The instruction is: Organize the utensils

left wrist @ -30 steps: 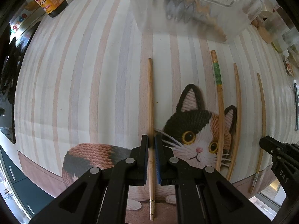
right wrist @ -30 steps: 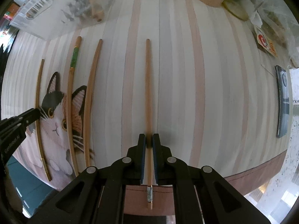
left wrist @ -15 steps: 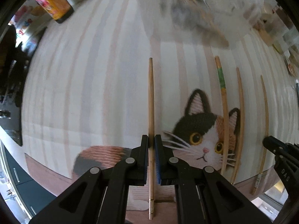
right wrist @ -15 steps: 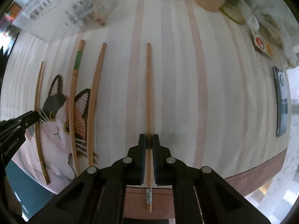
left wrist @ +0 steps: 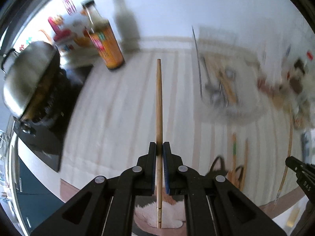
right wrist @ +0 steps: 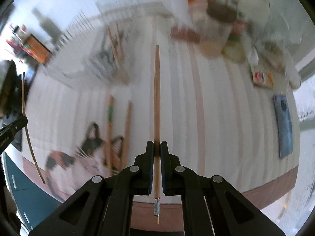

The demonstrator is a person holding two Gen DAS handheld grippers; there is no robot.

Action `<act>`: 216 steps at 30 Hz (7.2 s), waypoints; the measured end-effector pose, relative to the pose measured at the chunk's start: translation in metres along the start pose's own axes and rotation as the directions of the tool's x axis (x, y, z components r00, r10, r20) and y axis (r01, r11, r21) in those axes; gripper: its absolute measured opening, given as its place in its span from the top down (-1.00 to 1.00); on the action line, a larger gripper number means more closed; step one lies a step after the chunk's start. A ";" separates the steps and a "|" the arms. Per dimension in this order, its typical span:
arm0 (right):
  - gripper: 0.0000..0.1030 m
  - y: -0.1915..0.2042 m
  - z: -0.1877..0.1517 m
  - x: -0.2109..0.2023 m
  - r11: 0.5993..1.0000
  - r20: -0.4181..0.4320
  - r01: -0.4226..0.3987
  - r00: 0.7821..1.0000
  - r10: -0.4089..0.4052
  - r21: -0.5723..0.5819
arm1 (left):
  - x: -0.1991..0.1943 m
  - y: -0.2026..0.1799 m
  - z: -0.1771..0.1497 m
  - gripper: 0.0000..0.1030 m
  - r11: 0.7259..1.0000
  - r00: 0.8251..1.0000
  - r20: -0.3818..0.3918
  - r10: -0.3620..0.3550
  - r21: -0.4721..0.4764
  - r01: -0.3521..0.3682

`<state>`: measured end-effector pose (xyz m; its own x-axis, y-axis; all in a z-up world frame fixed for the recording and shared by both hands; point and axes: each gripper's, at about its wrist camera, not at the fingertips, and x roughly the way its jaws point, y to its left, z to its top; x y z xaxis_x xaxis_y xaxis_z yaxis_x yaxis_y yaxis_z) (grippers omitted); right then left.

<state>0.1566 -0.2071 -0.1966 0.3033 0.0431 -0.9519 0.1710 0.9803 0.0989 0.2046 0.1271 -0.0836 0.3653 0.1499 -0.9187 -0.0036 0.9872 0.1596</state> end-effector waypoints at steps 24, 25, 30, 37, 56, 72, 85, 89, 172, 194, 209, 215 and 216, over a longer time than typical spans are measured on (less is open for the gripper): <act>0.87 0.067 0.224 -0.001 0.978 0.086 -0.205 0.976 0.202 0.028 | 0.035 -0.080 0.184 0.92 0.951 0.941 -0.141 -0.307 0.001 0.311; 0.87 0.068 0.226 0.004 0.978 0.079 -0.205 0.976 0.203 0.028 | 0.042 -0.079 0.186 0.91 0.952 0.941 -0.152 -0.303 0.001 0.306; 0.86 0.073 0.242 0.036 0.980 0.007 -0.193 0.981 0.193 0.043 | 0.056 -0.075 0.186 0.88 0.955 0.937 -0.187 -0.295 -0.034 0.294; 0.85 0.054 0.229 0.033 0.982 0.020 -0.177 0.984 0.176 0.074 | 0.036 -0.058 0.170 0.30 0.986 0.982 -0.095 -0.164 0.002 0.165; -0.05 0.034 0.078 0.031 0.998 0.019 -0.028 0.999 0.027 0.064 | 0.050 -0.023 0.027 -1.00 0.987 0.987 0.004 0.160 0.026 -0.160; 0.86 0.059 -0.013 0.110 0.999 -0.220 0.052 0.974 -0.050 0.007 | 0.097 -0.037 -0.053 -1.00 0.987 0.971 -0.186 0.152 0.079 -0.140; 0.87 -0.049 -0.022 0.095 0.974 -0.250 0.167 0.960 -0.124 0.155 | 0.097 -0.133 -0.068 -0.87 0.972 0.969 -0.245 -0.031 0.219 0.087; 0.87 -0.077 -0.027 0.091 0.964 -0.264 0.186 0.956 -0.131 0.192 | 0.107 -0.155 -0.076 -0.55 0.958 0.951 -0.303 -0.069 0.247 0.148; 0.87 0.041 0.138 -0.062 0.982 0.090 -0.186 0.979 0.183 0.032 | -0.040 -0.042 0.126 0.91 0.948 0.947 0.023 -0.319 0.004 0.319; 0.76 0.085 0.226 0.065 0.989 -0.125 -0.144 0.982 0.145 0.017 | 0.079 -0.069 0.175 0.70 0.976 0.957 -0.194 -0.215 0.001 0.219; -0.74 0.083 0.167 0.023 0.988 0.053 0.142 0.989 -0.140 -0.054 | 0.056 -0.039 0.119 -1.00 0.997 0.998 0.060 -0.010 0.080 0.005; -1.00 0.078 0.138 0.021 0.978 0.065 0.205 0.977 -0.202 -0.034 | 0.052 -0.039 0.101 -1.00 0.995 0.996 0.088 -0.021 0.098 0.013; -1.00 0.077 0.133 0.019 0.976 0.071 0.218 0.974 -0.216 -0.027 | 0.051 -0.039 0.099 -1.00 0.995 0.996 0.091 -0.020 0.099 0.011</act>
<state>0.3006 -0.1562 -0.1689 0.3255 -0.1831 -0.9276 0.2075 0.9710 -0.1188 0.3151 0.0906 -0.1010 0.4484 0.1243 -0.8852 0.0926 0.9785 0.1843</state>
